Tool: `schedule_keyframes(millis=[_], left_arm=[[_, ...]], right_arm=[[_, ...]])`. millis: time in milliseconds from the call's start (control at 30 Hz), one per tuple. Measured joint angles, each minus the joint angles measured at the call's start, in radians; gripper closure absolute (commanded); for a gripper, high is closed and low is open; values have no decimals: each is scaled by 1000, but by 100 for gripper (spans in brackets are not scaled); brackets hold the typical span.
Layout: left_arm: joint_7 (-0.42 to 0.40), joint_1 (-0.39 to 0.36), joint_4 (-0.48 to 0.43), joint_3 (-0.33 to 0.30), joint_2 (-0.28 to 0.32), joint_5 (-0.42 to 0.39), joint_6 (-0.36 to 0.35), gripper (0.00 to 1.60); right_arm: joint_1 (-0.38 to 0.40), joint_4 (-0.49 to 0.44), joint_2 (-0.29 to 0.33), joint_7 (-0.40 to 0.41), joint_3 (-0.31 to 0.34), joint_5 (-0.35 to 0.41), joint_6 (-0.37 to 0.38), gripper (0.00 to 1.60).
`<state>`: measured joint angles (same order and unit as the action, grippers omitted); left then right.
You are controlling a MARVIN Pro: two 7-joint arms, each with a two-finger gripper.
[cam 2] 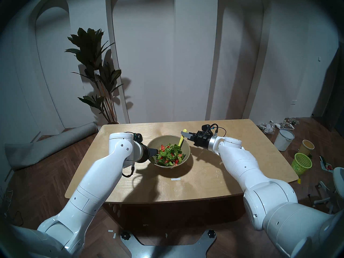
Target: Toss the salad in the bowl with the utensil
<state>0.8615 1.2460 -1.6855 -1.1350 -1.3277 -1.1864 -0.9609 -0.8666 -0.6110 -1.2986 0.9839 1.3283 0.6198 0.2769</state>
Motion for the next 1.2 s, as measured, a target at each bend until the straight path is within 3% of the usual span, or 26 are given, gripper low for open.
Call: schedule_keyframes(millis=[367, 833, 1200], left_arm=[[1, -5, 0, 7, 10, -15, 0, 160], [3, -10, 1, 13, 16, -28, 0, 160], [3, -11, 1, 16, 17, -32, 0, 160]], right_arm=[[13, 27, 0, 45, 8, 5, -37, 160], [-60, -139, 27, 75, 59, 39, -48, 160], [-72, -156, 9, 70, 77, 43, -122, 160]])
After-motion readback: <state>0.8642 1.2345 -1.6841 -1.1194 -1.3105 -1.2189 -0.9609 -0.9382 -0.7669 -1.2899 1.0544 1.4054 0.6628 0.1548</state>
